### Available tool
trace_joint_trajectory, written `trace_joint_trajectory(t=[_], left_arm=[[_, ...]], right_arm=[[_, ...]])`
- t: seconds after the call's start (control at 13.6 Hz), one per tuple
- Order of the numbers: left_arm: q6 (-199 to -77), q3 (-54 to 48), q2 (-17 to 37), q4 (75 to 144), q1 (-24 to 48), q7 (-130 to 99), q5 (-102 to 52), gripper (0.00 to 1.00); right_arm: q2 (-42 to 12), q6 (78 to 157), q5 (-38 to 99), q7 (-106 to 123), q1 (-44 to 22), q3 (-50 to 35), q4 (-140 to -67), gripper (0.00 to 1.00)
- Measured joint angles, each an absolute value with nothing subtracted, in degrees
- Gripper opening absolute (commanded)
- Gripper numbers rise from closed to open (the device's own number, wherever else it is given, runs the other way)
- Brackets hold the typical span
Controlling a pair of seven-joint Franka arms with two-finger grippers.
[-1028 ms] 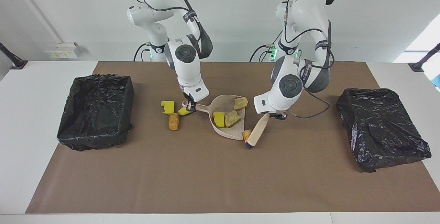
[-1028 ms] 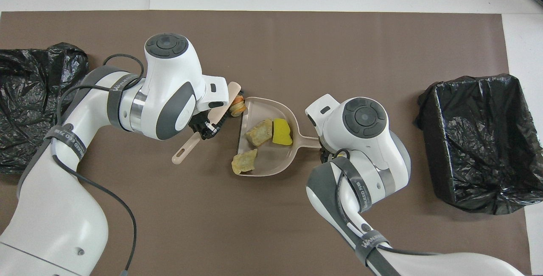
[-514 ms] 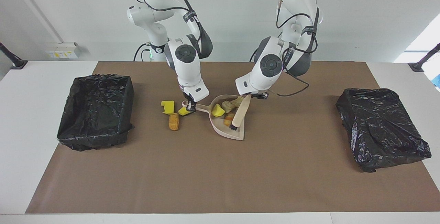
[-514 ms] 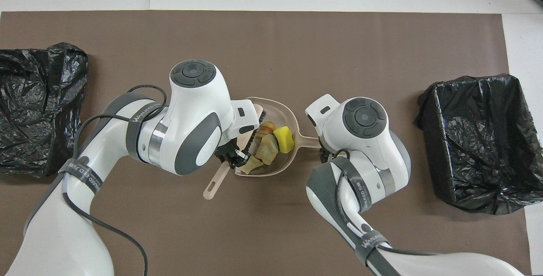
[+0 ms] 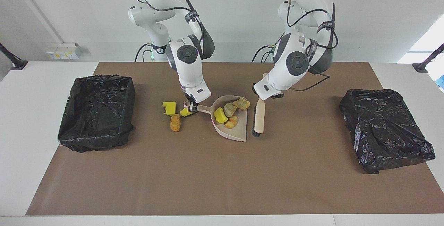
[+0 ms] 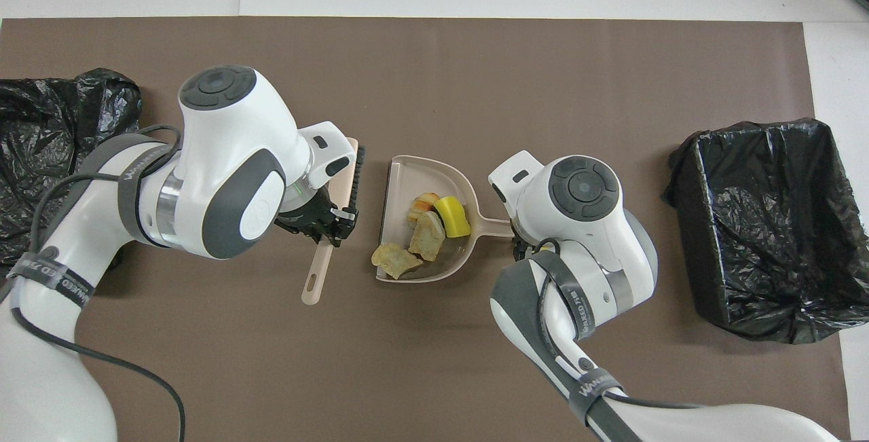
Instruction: Sweep and dump trash in bin
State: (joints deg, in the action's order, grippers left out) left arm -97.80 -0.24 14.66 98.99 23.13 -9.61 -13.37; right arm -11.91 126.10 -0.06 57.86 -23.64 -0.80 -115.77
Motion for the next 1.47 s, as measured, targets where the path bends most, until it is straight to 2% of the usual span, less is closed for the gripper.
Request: trace_joint_trajectory(t=[0.44,0.66,0.95,1.18,1.47], left_arm=[[-93.5,0.17,8.45,99.06,15.69,-11.36,-12.72,0.0],[-89.65,0.26,4.88,99.38,13.43,-11.32,-12.13,0.0],[-88.92,-0.03,3.2,102.72,13.16,-11.28,-11.58,0.0],[-89.59,-0.48,1.63,105.7,13.22,-11.26,-11.57,0.0],[-91.79,-1.04,-0.33,108.82,13.46,-11.23,-11.57,0.0]], right_arm=[[-11.7,126.64,5.58,77.89,-18.25,-0.64,-115.13,0.0],[-10.04,118.7,6.08,81.36,-15.24,-0.57,-111.74,0.0],[-7.45,107.39,6.04,87.97,-8.9,-0.27,-106.86,0.0],[-7.11,103.97,4.21,92.6,-2.39,0.17,-104.51,0.0],[-5.95,103.15,-2.61,101.22,6.69,0.56,-100.83,0.0]])
